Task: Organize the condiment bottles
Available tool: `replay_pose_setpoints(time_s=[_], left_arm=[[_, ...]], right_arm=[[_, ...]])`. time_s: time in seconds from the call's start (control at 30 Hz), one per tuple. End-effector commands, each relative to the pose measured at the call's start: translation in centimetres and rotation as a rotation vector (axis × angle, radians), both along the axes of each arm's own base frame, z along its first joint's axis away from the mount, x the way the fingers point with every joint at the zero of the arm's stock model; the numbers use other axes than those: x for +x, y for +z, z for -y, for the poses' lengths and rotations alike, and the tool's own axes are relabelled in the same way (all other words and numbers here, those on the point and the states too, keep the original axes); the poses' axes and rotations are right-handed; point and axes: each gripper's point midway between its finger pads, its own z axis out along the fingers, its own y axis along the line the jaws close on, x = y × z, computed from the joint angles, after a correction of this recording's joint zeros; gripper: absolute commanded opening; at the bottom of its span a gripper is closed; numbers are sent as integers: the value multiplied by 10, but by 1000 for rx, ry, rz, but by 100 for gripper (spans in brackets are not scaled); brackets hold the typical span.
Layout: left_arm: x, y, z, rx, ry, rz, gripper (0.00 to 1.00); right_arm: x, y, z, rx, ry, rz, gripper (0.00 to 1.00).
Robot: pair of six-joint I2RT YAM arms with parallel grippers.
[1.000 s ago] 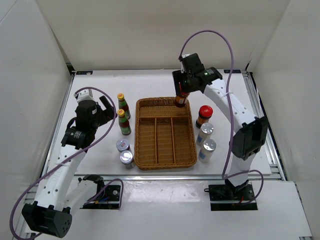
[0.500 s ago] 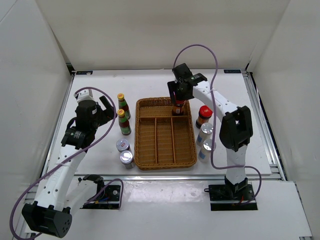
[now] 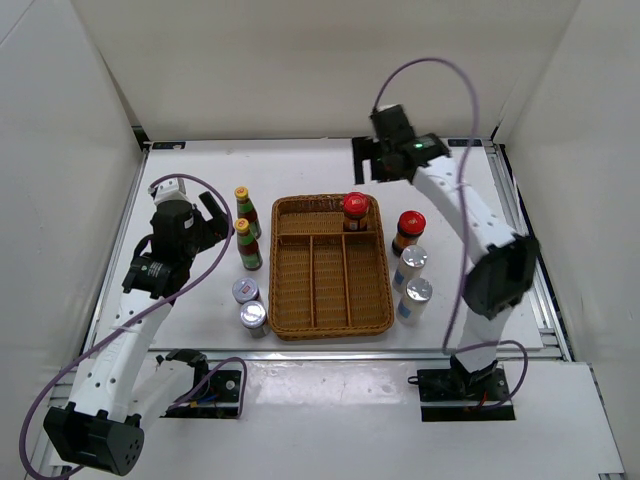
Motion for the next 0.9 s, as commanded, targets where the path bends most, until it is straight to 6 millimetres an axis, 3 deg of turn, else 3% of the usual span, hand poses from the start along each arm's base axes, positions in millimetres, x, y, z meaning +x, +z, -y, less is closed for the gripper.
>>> replay_pose_setpoints(time_s=[0.0, 0.1, 0.2, 0.33, 0.53, 0.87], left_arm=[[0, 7, 1, 4, -6, 19, 100], [0, 7, 1, 4, -6, 19, 100], [1, 4, 1, 6, -6, 10, 100], [1, 4, 2, 2, -14, 9, 100], [2, 1, 3, 4, -14, 0, 100], [4, 3, 3, 4, -14, 0, 100]], right_arm=[[-16, 78, 53, 85, -116, 145, 100], [-15, 63, 99, 124, -212, 73, 100], [-23, 28, 115, 165, -247, -56, 100], [-28, -23, 105, 181, -228, -218, 97], [-33, -61, 97, 190, -210, -320, 93], [-38, -81, 96, 184, -210, -362, 92]])
